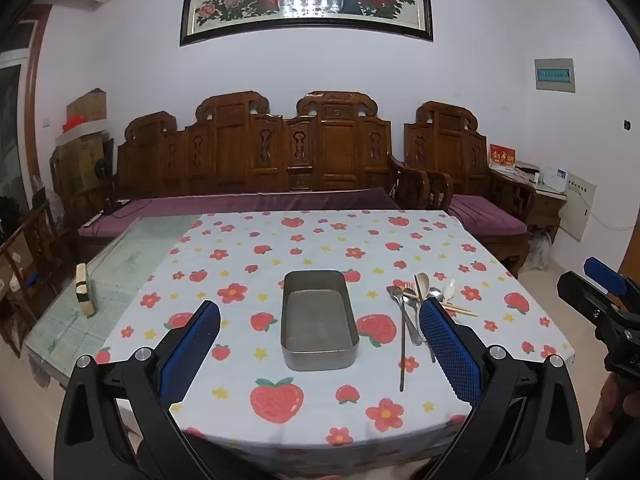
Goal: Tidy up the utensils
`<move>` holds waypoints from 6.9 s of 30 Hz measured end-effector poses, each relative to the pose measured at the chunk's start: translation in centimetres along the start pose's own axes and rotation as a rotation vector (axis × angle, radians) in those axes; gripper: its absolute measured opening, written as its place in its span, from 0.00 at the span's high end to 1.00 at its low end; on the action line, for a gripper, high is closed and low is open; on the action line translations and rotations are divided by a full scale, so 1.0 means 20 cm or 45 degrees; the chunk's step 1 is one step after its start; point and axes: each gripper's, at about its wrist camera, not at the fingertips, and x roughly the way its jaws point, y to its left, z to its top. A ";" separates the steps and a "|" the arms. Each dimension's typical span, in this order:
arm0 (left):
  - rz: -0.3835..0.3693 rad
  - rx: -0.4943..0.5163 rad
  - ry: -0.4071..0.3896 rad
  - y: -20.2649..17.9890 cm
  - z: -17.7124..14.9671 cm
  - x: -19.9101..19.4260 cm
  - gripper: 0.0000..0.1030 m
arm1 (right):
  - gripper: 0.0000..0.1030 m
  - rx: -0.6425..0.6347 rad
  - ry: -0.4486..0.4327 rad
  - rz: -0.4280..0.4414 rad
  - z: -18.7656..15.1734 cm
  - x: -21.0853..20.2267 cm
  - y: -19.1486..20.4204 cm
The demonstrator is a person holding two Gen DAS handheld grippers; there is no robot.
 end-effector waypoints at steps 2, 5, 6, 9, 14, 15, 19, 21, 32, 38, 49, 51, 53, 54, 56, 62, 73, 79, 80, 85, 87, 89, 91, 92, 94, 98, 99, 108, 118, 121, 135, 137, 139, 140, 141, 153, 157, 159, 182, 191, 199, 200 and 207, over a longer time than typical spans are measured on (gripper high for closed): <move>0.002 0.005 -0.003 -0.01 0.00 -0.01 0.06 | 0.02 -0.006 -0.005 -0.001 0.00 0.00 0.00; 0.004 0.012 -0.010 -0.02 -0.01 -0.03 0.06 | 0.02 -0.008 -0.003 -0.002 0.00 0.00 0.00; 0.004 0.015 -0.012 -0.02 -0.01 -0.04 0.06 | 0.02 -0.008 -0.003 -0.003 0.00 0.00 0.00; -0.006 -0.005 0.016 0.00 0.00 0.00 0.06 | 0.02 -0.005 -0.004 0.000 0.00 0.00 0.00; -0.008 -0.004 0.013 -0.01 0.00 0.00 0.06 | 0.02 -0.003 -0.003 0.003 0.00 0.00 0.00; -0.007 -0.004 0.014 -0.01 0.00 -0.01 0.06 | 0.02 -0.003 -0.004 0.004 0.00 0.00 0.00; -0.009 -0.005 0.012 0.00 0.00 0.00 0.06 | 0.02 -0.005 -0.004 0.006 0.00 0.00 0.00; -0.007 -0.005 0.012 0.00 0.00 -0.01 0.06 | 0.02 -0.007 -0.006 0.009 0.01 -0.01 0.02; -0.010 -0.006 0.010 -0.03 0.01 -0.02 0.06 | 0.02 -0.008 -0.009 0.020 0.00 -0.02 0.02; -0.010 -0.007 0.008 -0.03 0.01 -0.02 0.06 | 0.02 -0.007 -0.009 0.020 0.00 -0.02 0.03; -0.020 -0.006 0.003 -0.12 0.10 -0.07 0.06 | 0.02 -0.005 -0.008 0.021 0.00 -0.02 0.03; -0.019 -0.008 0.005 -0.12 0.10 -0.08 0.06 | 0.02 -0.006 -0.009 0.021 0.00 -0.02 0.03; -0.023 -0.010 0.006 -0.12 0.10 -0.08 0.06 | 0.02 -0.005 -0.009 0.021 0.00 -0.02 0.03; -0.020 -0.008 0.006 -0.13 0.10 -0.08 0.06 | 0.02 -0.005 -0.008 0.021 0.00 -0.02 0.03; -0.022 -0.010 0.004 -0.12 0.09 -0.08 0.06 | 0.02 -0.006 -0.009 0.021 0.00 -0.02 0.03; -0.022 -0.009 0.004 -0.13 0.10 -0.08 0.06 | 0.02 -0.004 -0.011 0.019 0.00 -0.02 0.03; -0.022 -0.008 0.001 -0.13 0.10 -0.08 0.06 | 0.02 -0.005 -0.014 0.022 0.01 -0.03 0.03; -0.029 -0.009 0.001 -0.12 0.10 -0.07 0.06 | 0.02 -0.002 -0.014 0.025 0.01 -0.03 0.03; -0.029 -0.008 0.002 -0.12 0.10 -0.07 0.06 | 0.02 -0.002 -0.014 0.025 0.01 -0.03 0.03; -0.041 -0.010 0.015 -0.09 0.08 -0.05 0.06 | 0.02 0.000 -0.012 0.026 0.02 -0.03 0.04; -0.043 -0.007 0.020 -0.09 0.08 -0.04 0.06 | 0.02 -0.002 -0.011 0.026 0.02 -0.03 0.04; -0.046 -0.002 0.030 -0.09 0.07 -0.02 0.06 | 0.02 -0.003 -0.005 0.025 0.02 -0.02 0.04; -0.052 0.004 0.044 -0.09 0.05 -0.01 0.06 | 0.02 -0.006 0.004 0.023 0.01 -0.02 0.04; -0.054 0.008 0.052 -0.10 0.04 0.00 0.06 | 0.02 -0.005 0.008 0.024 0.01 -0.01 0.03; -0.061 0.012 0.075 -0.09 0.02 0.03 0.06 | 0.02 0.002 0.021 0.027 -0.01 0.01 0.01; -0.090 0.023 0.151 -0.10 -0.02 0.12 0.06 | 0.02 0.012 0.039 0.025 -0.04 0.06 -0.03; -0.091 0.026 0.161 -0.11 -0.03 0.13 0.06 | 0.02 0.017 0.045 0.024 -0.05 0.07 -0.04; -0.133 0.071 0.279 -0.15 -0.15 0.33 0.06 | 0.06 0.029 0.116 0.010 -0.16 0.23 -0.16; -0.192 0.153 0.384 -0.24 -0.21 0.58 0.06 | 0.38 0.036 0.310 0.015 -0.32 0.59 -0.33; -0.227 0.158 0.414 -0.26 -0.24 0.65 0.06 | 0.51 0.032 0.400 0.048 -0.40 0.74 -0.35; -0.334 0.227 0.486 -0.33 -0.37 0.87 0.12 | 0.81 -0.045 0.708 0.126 -0.69 1.31 -0.29; -0.334 0.230 0.495 -0.33 -0.38 0.89 0.18 | 0.83 -0.056 0.730 0.118 -0.72 1.34 -0.29; -0.344 0.220 0.514 -0.32 -0.40 0.90 0.23 | 0.85 -0.085 0.738 0.103 -0.73 1.35 -0.28; -0.346 0.215 0.519 -0.32 -0.40 0.91 0.24 | 0.86 -0.090 0.739 0.098 -0.73 1.36 -0.28; -0.350 0.209 0.525 -0.31 -0.41 0.92 0.26 | 0.88 -0.098 0.742 0.083 -0.73 1.36 -0.28; -0.440 0.240 0.602 -0.43 -0.45 1.00 0.56 | 0.94 -0.013 0.635 0.024 -0.65 1.17 -0.38; -0.473 0.271 0.643 -0.51 -0.47 1.08 0.66 | 0.94 0.022 0.577 -0.009 -0.61 1.11 -0.45; -0.474 0.290 0.669 -0.56 -0.49 1.13 0.70 | 0.94 0.034 0.571 -0.014 -0.61 1.09 -0.47; -0.421 0.190 0.720 -0.50 -0.48 1.22 0.96 | 0.94 0.034 0.451 0.013 -0.51 0.95 -0.42; -0.388 0.142 0.577 -0.32 -0.27 1.07 0.96 | 0.94 -0.019 0.413 0.056 -0.43 0.91 -0.30; -0.299 0.113 0.536 -0.09 -0.13 1.08 0.96 | 0.94 -0.094 0.396 0.106 -0.35 0.95 -0.13; -0.293 0.108 0.547 -0.06 -0.13 1.09 0.96 | 0.94 -0.100 0.396 0.111 -0.34 0.95 -0.12; -0.234 0.037 0.628 0.13 -0.17 1.22 0.96 | 0.94 -0.144 0.404 0.135 -0.29 1.01 0.00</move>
